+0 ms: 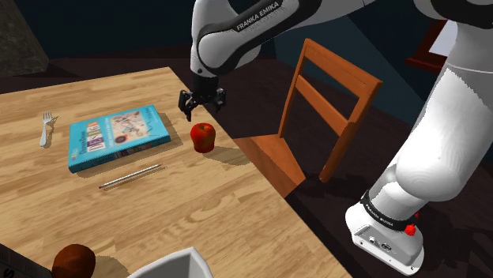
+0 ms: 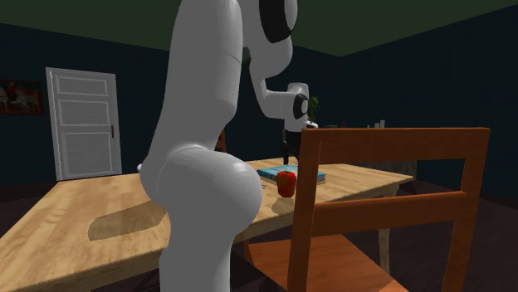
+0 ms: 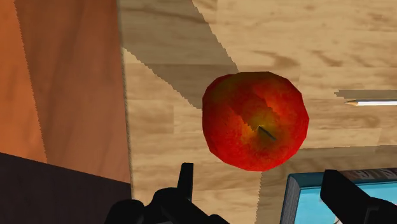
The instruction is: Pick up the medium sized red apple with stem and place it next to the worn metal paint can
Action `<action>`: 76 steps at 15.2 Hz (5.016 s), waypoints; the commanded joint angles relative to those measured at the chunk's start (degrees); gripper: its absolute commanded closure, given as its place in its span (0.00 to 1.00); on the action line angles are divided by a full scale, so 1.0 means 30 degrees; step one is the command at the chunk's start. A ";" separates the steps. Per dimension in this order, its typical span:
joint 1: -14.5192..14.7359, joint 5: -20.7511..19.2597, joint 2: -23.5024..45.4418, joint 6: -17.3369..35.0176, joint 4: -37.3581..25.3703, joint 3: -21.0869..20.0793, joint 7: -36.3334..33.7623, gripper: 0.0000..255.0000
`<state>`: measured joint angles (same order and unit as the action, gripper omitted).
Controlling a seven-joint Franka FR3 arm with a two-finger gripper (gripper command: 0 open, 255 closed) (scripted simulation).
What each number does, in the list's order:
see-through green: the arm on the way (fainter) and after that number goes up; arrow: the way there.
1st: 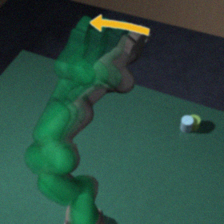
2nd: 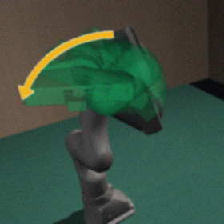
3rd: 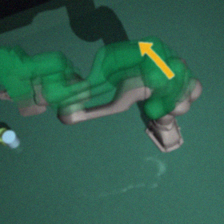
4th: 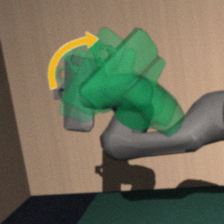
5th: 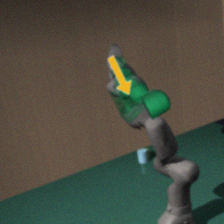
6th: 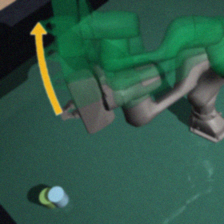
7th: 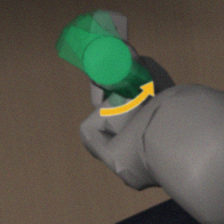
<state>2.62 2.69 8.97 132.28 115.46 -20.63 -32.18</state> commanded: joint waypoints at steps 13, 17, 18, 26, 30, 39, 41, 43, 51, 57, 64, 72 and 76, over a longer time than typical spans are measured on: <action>0.0341 -0.0644 0.1436 0.1634 0.0182 0.0071 -0.0596 0.00; 0.0337 -0.0640 0.1431 0.1633 0.0186 0.0072 -0.0589 1.00; 0.0334 -0.0640 0.1434 0.1630 0.0181 0.0073 -0.0584 1.00; 0.0301 -0.0527 0.1150 0.1177 -0.0004 0.0033 -0.0547 1.00; 0.0234 -0.0322 0.0632 0.0249 -0.0441 -0.0025 -0.0470 1.00; 0.0124 0.0028 -0.0330 -0.1881 -0.1661 -0.0093 -0.0371 1.00; 0.0106 0.0084 -0.0502 -0.2361 -0.1979 -0.0100 -0.0362 1.00; 0.0091 0.0134 -0.0659 -0.2844 -0.2314 -0.0105 -0.0359 1.00; 0.0047 0.0260 -0.1124 -0.4802 -0.3834 -0.0110 -0.0395 1.00; 0.0033 0.0284 -0.1295 -0.6300 -0.5173 -0.0112 -0.0470 1.00; 0.0046 0.0237 -0.1291 -0.8093 -0.6974 -0.0121 -0.0610 1.00; 0.0116 0.0076 -0.0984 -1.0228 -0.9408 -0.0155 -0.0841 1.00; 0.0171 -0.0029 -0.0753 -1.1161 -1.0563 -0.0178 -0.0961 1.00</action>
<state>3.16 2.60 6.71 99.36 84.31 -21.18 -35.08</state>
